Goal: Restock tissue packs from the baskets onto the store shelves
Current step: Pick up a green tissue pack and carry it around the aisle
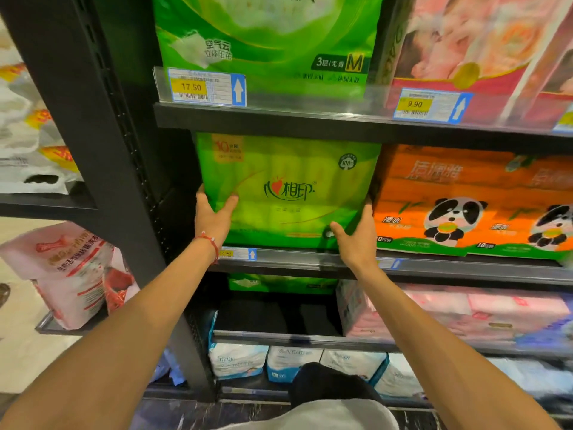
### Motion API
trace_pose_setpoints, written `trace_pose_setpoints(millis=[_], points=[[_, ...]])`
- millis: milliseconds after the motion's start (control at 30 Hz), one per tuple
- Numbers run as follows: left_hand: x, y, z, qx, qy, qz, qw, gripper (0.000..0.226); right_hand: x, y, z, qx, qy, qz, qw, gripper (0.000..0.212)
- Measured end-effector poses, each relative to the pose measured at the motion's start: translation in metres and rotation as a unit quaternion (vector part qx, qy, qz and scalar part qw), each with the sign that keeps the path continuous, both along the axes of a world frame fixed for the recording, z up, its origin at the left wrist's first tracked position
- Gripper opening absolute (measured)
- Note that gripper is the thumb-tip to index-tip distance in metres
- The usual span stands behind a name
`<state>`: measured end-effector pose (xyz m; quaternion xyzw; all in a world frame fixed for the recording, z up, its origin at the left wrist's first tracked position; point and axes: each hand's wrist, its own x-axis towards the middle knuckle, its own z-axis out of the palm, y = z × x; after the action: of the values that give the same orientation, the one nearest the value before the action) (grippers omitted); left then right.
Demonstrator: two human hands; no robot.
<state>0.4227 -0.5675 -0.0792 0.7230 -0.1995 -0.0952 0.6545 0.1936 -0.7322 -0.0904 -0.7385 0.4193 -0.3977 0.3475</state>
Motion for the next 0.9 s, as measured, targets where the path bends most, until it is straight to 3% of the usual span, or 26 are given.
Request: trace_pose_setpoints(millis=[167,300,400,533,733,900], points=[[-0.025,0.024,0.003,0.083,-0.036,0.0,0.996,0.092,-0.016,0.034,0.008,0.019,0.018,-0.033,0.999,0.08],[-0.054,0.058,0.008,0.155,-0.131,-0.043,0.978,0.082,-0.03,0.071,0.021,-0.057,0.132,-0.013,0.99,0.056],[-0.07,0.091,0.017,0.254,-0.24,-0.116,0.93,0.072,-0.044,0.101,0.036,-0.13,0.213,0.029,0.968,0.049],[-0.092,0.133,0.034,0.362,-0.367,-0.166,0.841,0.064,-0.063,0.141,0.056,-0.214,0.298,0.066,0.928,0.055],[-0.12,0.193,0.049,0.439,-0.474,-0.18,0.741,0.07,-0.082,0.197,0.074,-0.261,0.367,0.108,0.886,0.059],[-0.136,0.236,0.044,0.467,-0.468,-0.165,0.732,0.071,-0.08,0.223,0.073,-0.3,0.377,0.146,0.864,0.064]])
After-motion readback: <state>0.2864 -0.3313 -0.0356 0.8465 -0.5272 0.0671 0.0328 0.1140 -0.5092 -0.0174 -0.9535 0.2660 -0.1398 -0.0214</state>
